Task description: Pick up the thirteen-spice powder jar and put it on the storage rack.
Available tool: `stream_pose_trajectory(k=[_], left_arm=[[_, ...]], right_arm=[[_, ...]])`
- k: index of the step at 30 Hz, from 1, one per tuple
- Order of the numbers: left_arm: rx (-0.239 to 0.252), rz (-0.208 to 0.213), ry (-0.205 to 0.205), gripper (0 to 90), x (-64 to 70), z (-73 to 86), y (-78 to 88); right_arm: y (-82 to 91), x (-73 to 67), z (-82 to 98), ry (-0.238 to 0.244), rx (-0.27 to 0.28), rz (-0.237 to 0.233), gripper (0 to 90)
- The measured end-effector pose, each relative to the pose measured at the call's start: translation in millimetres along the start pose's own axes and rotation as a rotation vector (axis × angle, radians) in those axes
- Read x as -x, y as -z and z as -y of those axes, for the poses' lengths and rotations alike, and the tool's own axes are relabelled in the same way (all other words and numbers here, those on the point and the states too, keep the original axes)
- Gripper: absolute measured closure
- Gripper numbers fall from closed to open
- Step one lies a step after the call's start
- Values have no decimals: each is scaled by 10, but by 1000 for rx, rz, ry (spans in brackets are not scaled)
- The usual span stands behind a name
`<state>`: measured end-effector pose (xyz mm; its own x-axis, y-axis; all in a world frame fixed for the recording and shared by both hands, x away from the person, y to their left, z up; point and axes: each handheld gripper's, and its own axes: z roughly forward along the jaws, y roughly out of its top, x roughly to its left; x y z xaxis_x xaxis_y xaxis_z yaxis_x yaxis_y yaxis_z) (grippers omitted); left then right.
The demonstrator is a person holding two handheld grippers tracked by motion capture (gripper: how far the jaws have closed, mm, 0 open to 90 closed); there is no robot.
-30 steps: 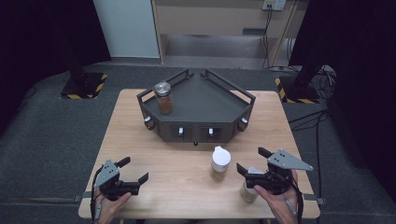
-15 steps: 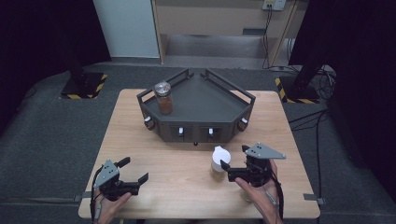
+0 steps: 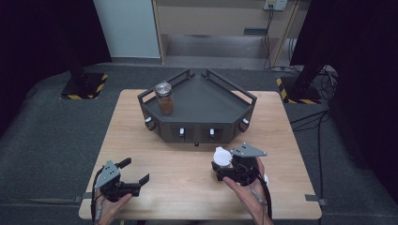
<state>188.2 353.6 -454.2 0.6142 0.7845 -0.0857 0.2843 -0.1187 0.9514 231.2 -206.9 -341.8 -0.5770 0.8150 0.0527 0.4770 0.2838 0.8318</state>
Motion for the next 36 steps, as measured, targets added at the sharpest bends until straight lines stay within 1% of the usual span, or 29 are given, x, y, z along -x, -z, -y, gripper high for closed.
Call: stream_pose_trajectory(k=[6,8,11,13,14,16,19,22,23,26,28,30,32,36], left_arm=[[3,1,-2,14,-1,4,2],[3,1,-2,14,-1,3,3],[4,1,-2,14,-2,5,4],[4,1,-2,14,-2,5,4],[5,1,-2,14,-2,6,5],[5,1,-3,14,-2,6,5],[5,2,-3,14,-3,6,6],[6,2,-2,14,-4,8,5],[6,3,-2,14,-4,7,4],[6,3,-3,14,-3,7,5],[6,2,-3,14,-3,7,5],[5,3,-3,14,-4,7,3],[6,3,-3,14,-4,8,5],[5,3,-3,14,-5,7,3]], right_arm=[[-85,-70,-31,-4,-27,28,125],[-127,-104,-48,5,-45,46,140],[-165,-122,-62,-13,-58,47,154],[-187,-173,-78,1,-71,74,168],[-202,-190,-82,-1,-78,82,182],[-222,-188,-84,-14,-83,80,197],[-255,-213,-76,-11,-86,93,216],[-289,-211,-92,-28,-106,99,225],[-297,-223,-87,-22,-105,104,229],[-317,-236,-95,-30,-113,113,244],[-337,-243,-95,-25,-115,120,259],[-354,-244,-93,-37,-118,124,270],[-370,-252,-87,-38,-121,129,295],[-372,-271,-87,-37,-121,138,302]])
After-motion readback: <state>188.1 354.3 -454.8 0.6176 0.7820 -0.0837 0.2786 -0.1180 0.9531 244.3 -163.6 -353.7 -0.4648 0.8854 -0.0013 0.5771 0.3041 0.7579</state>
